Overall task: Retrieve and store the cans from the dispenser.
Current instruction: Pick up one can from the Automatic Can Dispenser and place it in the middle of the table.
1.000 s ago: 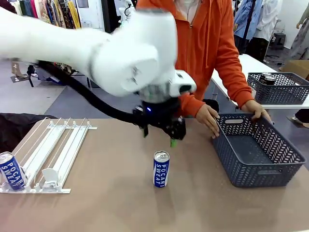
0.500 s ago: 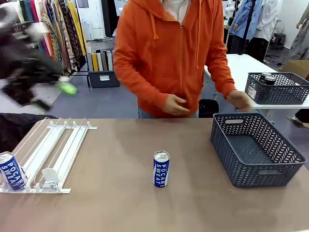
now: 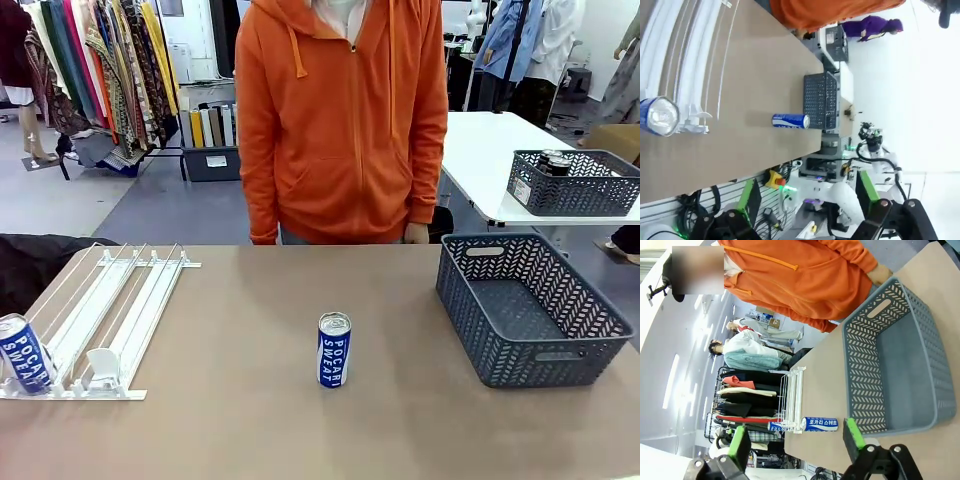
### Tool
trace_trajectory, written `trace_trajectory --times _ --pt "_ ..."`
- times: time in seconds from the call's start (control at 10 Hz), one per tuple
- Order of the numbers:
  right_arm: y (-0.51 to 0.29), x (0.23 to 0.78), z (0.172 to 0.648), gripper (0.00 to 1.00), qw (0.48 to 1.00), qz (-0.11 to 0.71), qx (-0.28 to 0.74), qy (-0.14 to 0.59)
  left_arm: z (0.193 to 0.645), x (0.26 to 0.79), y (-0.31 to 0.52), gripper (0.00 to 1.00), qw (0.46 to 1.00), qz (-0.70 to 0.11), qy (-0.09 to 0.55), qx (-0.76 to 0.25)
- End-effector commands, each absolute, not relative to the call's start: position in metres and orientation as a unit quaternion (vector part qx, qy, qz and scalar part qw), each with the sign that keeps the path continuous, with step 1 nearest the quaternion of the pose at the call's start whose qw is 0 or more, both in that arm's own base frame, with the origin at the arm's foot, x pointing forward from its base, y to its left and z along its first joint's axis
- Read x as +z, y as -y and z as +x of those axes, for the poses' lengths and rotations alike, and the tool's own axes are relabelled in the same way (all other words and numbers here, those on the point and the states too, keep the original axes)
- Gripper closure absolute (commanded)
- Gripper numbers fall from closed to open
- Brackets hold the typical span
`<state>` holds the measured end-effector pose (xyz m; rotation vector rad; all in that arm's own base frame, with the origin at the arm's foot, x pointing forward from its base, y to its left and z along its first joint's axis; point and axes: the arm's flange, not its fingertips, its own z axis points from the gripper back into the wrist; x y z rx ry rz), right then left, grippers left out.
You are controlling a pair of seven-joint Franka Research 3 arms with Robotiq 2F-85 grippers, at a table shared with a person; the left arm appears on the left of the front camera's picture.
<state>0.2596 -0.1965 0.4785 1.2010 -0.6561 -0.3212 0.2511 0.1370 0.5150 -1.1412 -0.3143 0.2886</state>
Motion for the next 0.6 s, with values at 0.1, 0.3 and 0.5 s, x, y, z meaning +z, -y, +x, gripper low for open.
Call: trace_trajectory --times 0.1,0.3,0.5 --pt "0.1955 0.4820 0.2624 0.00 0.755 0.558 -0.147 0.311 0.2557 0.5250 -0.1172 0.00 0.834 -0.518 0.147 0.118" --pt "0.1955 0.4820 0.2624 0.00 0.755 0.558 -0.147 0.311 0.2557 0.5250 -0.1172 0.00 0.834 -0.518 0.147 0.118" --pt "0.1955 0.4820 0.2624 0.00 0.755 0.558 -0.147 0.311 0.2557 0.5250 -0.1172 0.00 0.834 -0.518 0.147 0.118"
